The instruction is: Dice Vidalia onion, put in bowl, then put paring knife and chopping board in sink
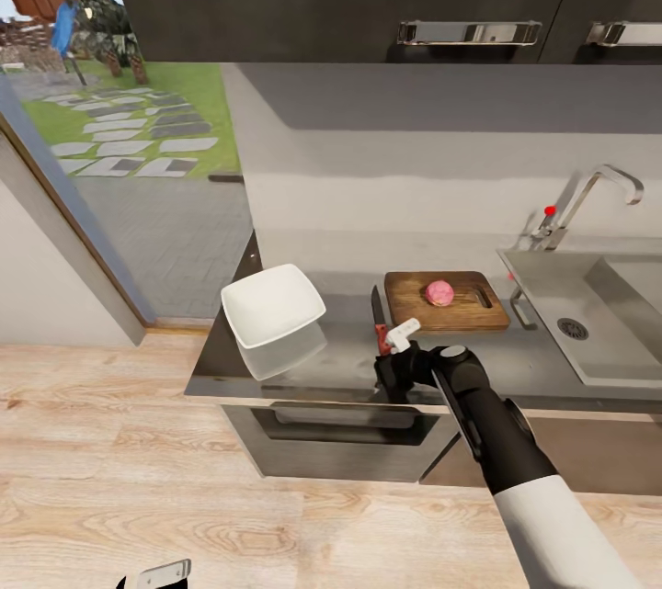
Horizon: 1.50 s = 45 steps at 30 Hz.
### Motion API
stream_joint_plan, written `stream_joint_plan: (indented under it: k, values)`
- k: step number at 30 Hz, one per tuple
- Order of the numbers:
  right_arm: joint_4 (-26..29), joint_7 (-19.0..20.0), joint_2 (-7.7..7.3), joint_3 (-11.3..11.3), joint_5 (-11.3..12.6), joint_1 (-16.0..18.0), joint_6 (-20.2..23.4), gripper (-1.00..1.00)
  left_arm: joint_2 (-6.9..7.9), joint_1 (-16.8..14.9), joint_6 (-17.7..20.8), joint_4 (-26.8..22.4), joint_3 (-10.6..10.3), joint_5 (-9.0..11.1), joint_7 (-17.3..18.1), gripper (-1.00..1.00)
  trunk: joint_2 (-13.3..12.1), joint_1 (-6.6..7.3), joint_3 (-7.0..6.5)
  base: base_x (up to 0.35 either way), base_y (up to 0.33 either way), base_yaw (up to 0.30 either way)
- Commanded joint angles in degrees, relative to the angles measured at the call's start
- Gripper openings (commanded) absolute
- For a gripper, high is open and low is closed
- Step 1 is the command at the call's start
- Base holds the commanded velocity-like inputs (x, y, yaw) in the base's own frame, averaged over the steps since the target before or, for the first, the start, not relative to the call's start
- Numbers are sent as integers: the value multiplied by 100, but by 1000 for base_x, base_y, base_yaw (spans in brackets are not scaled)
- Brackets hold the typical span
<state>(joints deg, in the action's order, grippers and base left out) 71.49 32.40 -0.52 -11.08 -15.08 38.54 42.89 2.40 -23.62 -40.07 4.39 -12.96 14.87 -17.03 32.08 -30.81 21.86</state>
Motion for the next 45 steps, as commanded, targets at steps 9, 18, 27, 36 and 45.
stream_joint_plan:
  k: [9,18,27,36,45]
  values:
    - [-355,-44,-29,354,-100,1,-15,-100,-3,-6,-27,22,-49,25,-20,100,7,-3,9,0,0,0]
    - [-341,-525,-15,550,-101,1,-6,-100,-3,-9,-27,26,-49,25,-20,100,7,-3,9,0,0,0]
    - [-302,-601,-17,554,-100,0,0,-100,-3,-6,-27,25,-49,25,-20,100,7,-3,9,0,0,0]
    - [-220,-603,-17,554,-100,4,24,-100,-3,-7,-27,26,-49,25,-20,100,7,-3,9,0,0,0]
    - [299,-609,-4,549,-92,4,257,-100,-3,-5,-27,26,-54,25,-20,100,7,-3,9,0,0,0]
